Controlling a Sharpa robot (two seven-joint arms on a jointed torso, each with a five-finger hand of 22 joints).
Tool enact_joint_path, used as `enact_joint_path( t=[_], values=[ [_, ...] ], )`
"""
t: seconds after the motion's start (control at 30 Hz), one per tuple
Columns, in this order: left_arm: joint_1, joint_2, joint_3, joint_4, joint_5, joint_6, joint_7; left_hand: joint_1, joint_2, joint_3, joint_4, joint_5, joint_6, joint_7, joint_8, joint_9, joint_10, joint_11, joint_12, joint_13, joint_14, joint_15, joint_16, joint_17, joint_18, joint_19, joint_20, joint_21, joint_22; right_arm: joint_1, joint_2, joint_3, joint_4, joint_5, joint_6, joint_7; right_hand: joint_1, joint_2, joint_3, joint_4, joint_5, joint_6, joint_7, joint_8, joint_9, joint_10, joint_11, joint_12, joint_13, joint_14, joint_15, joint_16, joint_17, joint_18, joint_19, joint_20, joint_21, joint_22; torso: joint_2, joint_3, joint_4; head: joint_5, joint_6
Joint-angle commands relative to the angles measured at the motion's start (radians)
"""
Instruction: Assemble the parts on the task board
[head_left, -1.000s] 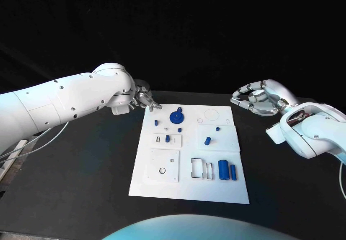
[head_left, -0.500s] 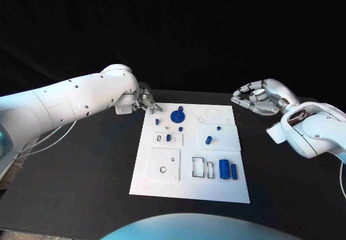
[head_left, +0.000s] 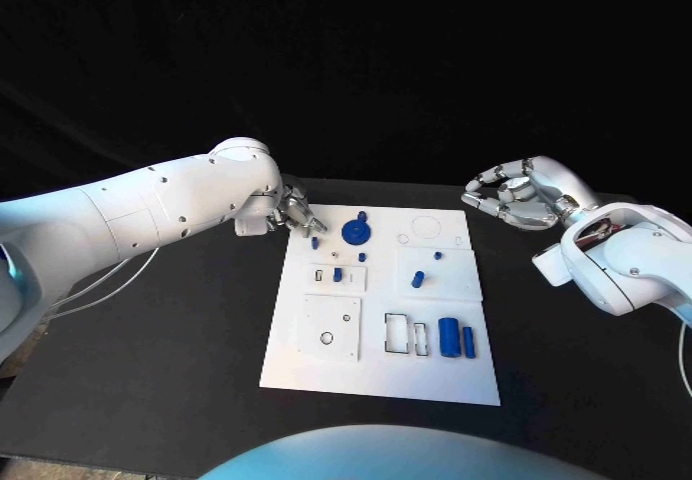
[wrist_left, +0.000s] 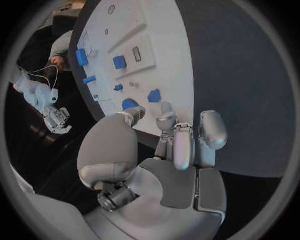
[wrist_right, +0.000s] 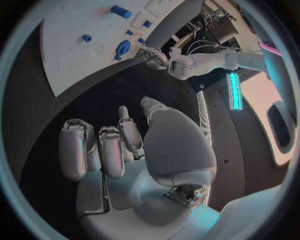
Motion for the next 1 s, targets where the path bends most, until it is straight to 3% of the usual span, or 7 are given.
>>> enact_joint_path(
  t=[0.03, 0.73, 1.0],
  values=[
    [-0.001, 0.001, -0.001, 0.001, 0.014, 0.037, 0.008, 0.005, 0.010, -0.006, -0.002, 0.000, 0.002, 0.006, -0.005, -0.002, -0.004, 0.002, -0.004, -0.001, 0.057, 0.006, -0.002, 0.070, -0.003, -0.002, 0.007, -0.004, -0.001, -0.001, 0.000, 0.000, 0.000, -0.006, 0.014, 0.002, -0.009, -0.002, -0.007, -0.001, -0.001, -0.005, 0.000, 0.006, 0.001, -0.005, 0.000, -0.004, 0.000, 0.074, -0.009, -0.005, 0.139, 0.006, -0.009, -0.001, -0.006, 0.133, 0.000, 0.0013, 0.0001, 0.000, 0.000],
    [-0.002, -0.005, -0.005, 0.018, 0.048, 0.035, 0.010, 0.055, 0.039, -0.003, -0.003, 0.002, 0.023, 0.004, -0.006, -0.017, -0.003, 0.001, 0.003, 0.005, 0.057, 0.006, 0.000, 0.071, -0.003, -0.003, 0.010, -0.004, 0.001, -0.004, 0.008, 0.000, -0.006, -0.006, 0.016, 0.001, -0.009, 0.001, -0.008, -0.002, 0.001, -0.006, -0.001, 0.007, 0.002, -0.004, 0.000, -0.003, 0.001, 0.075, -0.009, -0.005, 0.140, 0.006, -0.009, -0.001, -0.006, 0.133, 0.000, 0.0004, 0.0002, 0.001, -0.003],
    [-0.002, -0.005, -0.005, 0.020, 0.055, 0.032, 0.010, 0.168, 0.077, 0.041, -0.018, 0.003, 0.020, -0.003, 0.007, -0.020, -0.005, -0.007, 0.005, 0.003, 0.058, 0.000, 0.001, 0.072, -0.003, -0.003, 0.007, -0.004, 0.005, -0.004, 0.010, 0.000, -0.008, -0.005, 0.017, 0.000, -0.010, 0.002, -0.009, -0.001, 0.002, -0.006, -0.001, 0.007, 0.002, -0.004, 0.000, -0.004, 0.000, 0.075, -0.009, -0.005, 0.140, 0.007, -0.009, -0.001, -0.008, 0.132, 0.000, 0.0003, -0.0008, 0.004, -0.006]
  ],
)
